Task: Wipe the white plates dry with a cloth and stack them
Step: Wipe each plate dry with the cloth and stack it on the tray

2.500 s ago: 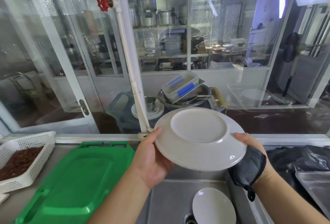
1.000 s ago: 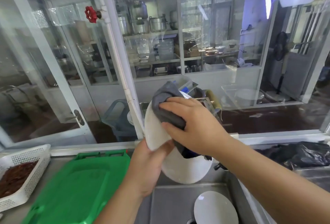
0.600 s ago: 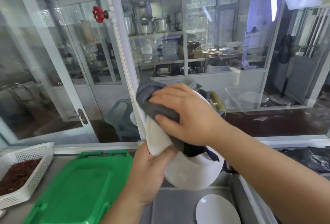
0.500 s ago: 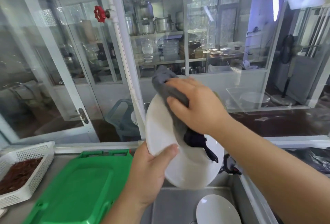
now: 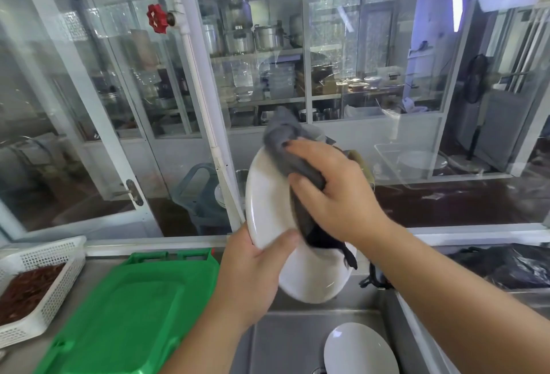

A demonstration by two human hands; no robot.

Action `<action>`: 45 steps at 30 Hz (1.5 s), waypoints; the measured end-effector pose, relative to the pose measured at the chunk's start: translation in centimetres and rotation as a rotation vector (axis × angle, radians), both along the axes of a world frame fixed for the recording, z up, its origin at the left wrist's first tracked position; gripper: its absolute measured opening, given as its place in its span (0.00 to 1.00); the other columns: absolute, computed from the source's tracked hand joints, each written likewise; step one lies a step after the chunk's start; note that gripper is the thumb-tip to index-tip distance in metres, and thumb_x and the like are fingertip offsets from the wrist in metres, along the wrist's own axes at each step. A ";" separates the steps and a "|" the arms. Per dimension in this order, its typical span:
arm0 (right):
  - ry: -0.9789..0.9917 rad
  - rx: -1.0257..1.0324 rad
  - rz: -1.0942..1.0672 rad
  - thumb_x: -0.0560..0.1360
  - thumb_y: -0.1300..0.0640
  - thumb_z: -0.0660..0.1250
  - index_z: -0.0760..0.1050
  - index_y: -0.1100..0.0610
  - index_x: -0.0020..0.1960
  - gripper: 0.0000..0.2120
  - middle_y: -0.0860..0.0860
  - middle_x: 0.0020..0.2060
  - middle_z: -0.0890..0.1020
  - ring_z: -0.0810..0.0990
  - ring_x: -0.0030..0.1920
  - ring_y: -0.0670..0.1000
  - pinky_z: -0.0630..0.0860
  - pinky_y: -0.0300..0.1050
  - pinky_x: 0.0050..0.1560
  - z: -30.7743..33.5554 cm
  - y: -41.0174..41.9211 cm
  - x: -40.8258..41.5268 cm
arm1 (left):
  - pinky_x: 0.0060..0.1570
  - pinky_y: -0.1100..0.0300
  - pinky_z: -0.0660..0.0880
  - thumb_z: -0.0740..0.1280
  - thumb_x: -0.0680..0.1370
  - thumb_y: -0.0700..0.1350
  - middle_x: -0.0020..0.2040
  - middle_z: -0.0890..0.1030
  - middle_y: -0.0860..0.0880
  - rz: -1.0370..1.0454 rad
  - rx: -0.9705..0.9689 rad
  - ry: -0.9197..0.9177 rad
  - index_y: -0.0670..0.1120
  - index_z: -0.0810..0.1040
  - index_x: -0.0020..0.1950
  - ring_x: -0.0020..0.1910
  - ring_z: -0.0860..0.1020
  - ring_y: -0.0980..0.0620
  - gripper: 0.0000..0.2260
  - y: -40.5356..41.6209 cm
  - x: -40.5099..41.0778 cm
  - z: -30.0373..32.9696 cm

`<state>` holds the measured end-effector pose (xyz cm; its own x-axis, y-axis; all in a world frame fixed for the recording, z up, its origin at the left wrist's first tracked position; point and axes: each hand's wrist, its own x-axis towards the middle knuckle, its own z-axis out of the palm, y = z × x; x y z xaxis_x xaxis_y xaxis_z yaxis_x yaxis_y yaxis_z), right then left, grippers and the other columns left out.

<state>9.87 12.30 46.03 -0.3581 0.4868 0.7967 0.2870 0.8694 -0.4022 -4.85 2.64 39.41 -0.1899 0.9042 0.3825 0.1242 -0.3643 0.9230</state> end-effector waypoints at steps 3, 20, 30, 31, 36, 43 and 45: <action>-0.146 0.214 0.126 0.75 0.64 0.70 0.82 0.60 0.64 0.18 0.53 0.63 0.84 0.79 0.68 0.55 0.68 0.47 0.74 0.8 -0.3 -0.8 | 0.59 0.50 0.83 0.73 0.77 0.52 0.59 0.88 0.49 -0.013 0.020 -0.069 0.55 0.85 0.64 0.62 0.85 0.48 0.15 0.3 0.0 -0.1; 0.825 -1.403 0.034 0.78 0.53 0.68 0.85 0.54 0.42 0.10 0.56 0.37 0.86 0.84 0.35 0.56 0.81 0.49 0.38 -4.5 1.7 0.8 | 0.52 0.68 0.80 0.72 0.75 0.58 0.56 0.87 0.63 0.257 0.264 -0.035 0.72 0.83 0.57 0.57 0.84 0.63 0.13 -0.5 1.5 0.7; 1.038 -1.575 0.505 0.81 0.44 0.69 0.86 0.57 0.60 0.18 0.59 0.60 0.86 0.85 0.60 0.60 0.80 0.60 0.64 -6.8 -2.8 -1.6 | 0.55 0.71 0.78 0.70 0.79 0.53 0.57 0.87 0.63 0.269 0.313 -0.031 0.68 0.84 0.60 0.60 0.84 0.61 0.12 -0.7 2.0 0.4; 1.078 -1.561 0.500 0.81 0.45 0.69 0.86 0.58 0.61 0.19 0.60 0.61 0.85 0.84 0.62 0.61 0.77 0.62 0.68 -6.8 -2.7 -1.6 | 0.55 0.71 0.78 0.70 0.79 0.53 0.58 0.87 0.63 0.257 0.306 -0.029 0.67 0.84 0.60 0.61 0.84 0.62 0.12 -0.7 2.1 0.3; 1.134 -1.542 0.454 0.79 0.47 0.71 0.80 0.59 0.70 0.25 0.60 0.65 0.83 0.81 0.67 0.62 0.74 0.63 0.72 -6.8 -1.5 -1.3 | 0.58 0.67 0.79 0.73 0.77 0.55 0.61 0.87 0.58 0.201 0.196 -0.001 0.64 0.83 0.64 0.63 0.83 0.58 0.15 -1.4 2.3 -0.6; 1.097 -1.450 0.258 0.75 0.51 0.76 0.83 0.56 0.65 0.21 0.59 0.60 0.86 0.84 0.61 0.63 0.80 0.66 0.63 -7.4 1.1 1.7 | 0.51 0.57 0.84 0.76 0.74 0.50 0.63 0.86 0.45 -0.105 -0.056 -0.605 0.50 0.88 0.62 0.62 0.85 0.47 0.17 -1.1 -2.2 3.9; 1.029 -1.434 0.183 0.67 0.49 0.80 0.85 0.57 0.61 0.24 0.60 0.54 0.88 0.88 0.52 0.63 0.85 0.60 0.50 -6.9 1.4 2.9 | 0.46 0.53 0.86 0.74 0.74 0.49 0.62 0.87 0.43 -0.112 -0.196 -0.622 0.45 0.86 0.64 0.58 0.87 0.46 0.20 -0.8 -3.6 5.1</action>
